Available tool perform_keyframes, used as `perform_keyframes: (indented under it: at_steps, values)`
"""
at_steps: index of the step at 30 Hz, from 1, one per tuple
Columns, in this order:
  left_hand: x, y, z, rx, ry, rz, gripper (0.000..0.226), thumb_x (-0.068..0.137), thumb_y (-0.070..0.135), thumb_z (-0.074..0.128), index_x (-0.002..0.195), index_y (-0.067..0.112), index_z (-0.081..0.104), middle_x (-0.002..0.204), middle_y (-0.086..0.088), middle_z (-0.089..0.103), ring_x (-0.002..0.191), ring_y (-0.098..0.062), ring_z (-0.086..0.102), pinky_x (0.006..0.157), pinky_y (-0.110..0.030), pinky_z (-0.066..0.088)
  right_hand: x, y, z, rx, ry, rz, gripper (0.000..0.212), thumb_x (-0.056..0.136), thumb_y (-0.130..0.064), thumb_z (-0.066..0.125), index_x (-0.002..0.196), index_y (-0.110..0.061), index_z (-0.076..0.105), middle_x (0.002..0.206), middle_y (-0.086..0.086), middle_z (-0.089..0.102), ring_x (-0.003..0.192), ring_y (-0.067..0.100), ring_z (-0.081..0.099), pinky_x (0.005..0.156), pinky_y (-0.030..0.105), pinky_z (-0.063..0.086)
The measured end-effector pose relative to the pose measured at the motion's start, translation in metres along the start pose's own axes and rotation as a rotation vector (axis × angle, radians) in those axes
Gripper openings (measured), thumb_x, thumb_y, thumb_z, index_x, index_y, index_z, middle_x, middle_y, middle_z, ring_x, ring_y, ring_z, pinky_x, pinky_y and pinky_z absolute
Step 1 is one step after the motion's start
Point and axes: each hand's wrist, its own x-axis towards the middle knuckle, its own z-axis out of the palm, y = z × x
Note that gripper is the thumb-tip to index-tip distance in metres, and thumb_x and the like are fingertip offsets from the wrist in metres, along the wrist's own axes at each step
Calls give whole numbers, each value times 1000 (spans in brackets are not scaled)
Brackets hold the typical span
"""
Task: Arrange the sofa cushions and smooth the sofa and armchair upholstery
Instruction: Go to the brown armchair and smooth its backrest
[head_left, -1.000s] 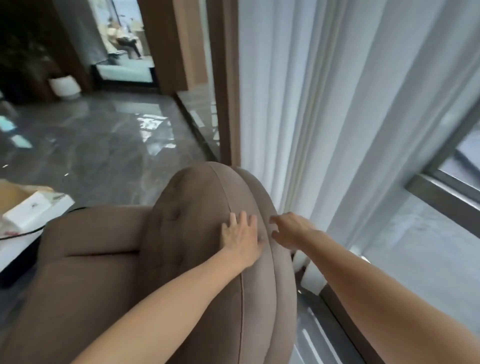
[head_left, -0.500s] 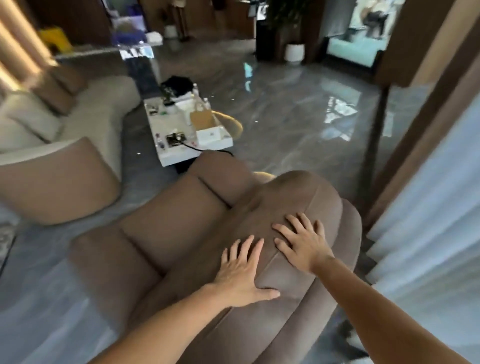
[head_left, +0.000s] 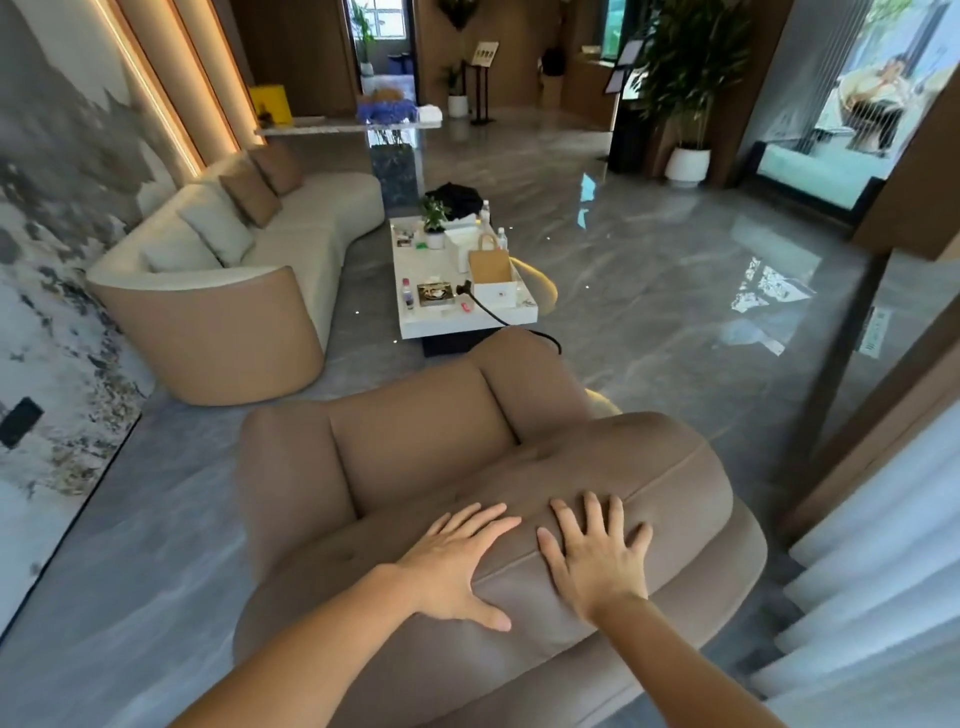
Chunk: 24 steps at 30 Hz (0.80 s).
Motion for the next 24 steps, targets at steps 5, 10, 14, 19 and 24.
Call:
perform_keyframes:
  at_steps: [5, 10, 14, 19, 24]
  values:
    - [-54, -47, 6, -14, 30, 19, 110, 58, 78, 65, 139, 63, -7, 156, 28, -10, 143, -1, -16, 117, -37, -6, -34, -64, 13, 39, -35, 65, 66, 93, -65, 1, 154, -41, 10, 164, 5, 11, 148, 39, 0, 106, 70, 5]
    - [-104, -99, 0, 32, 38, 12, 107, 58, 77, 64, 138, 64, -6, 156, 30, -9, 143, 0, -15, 117, -37, -6, -57, -133, 19, 87, -75, 119, 70, 93, -67, 5, 156, -37, 7, 166, 8, 5, 149, 42, -5, 105, 74, 5]
    - [-132, -127, 2, 102, 95, -45, 111, 54, 87, 55, 139, 61, -12, 157, 25, -12, 144, -4, -16, 116, -40, -9, -66, -188, 21, 181, -115, 158, 73, 92, -71, 7, 157, -38, 3, 167, 10, -2, 149, 43, -12, 108, 75, 0]
    - [-157, -158, -6, 147, 134, -150, 117, 52, 92, 47, 144, 52, -11, 160, 18, -10, 146, -11, -12, 117, -48, -6, -69, -218, 17, 112, -122, 32, 80, 82, -81, 1, 154, -46, -8, 167, 10, -5, 151, 38, -15, 107, 73, -14]
    - [-159, -174, -8, 153, 128, -182, 119, 53, 88, 52, 146, 48, -10, 161, 14, -9, 147, -14, -11, 117, -51, -6, -64, -221, 22, 84, -180, -22, 77, 77, -86, -2, 147, -57, -17, 167, 3, -13, 150, 33, -23, 104, 76, -19]
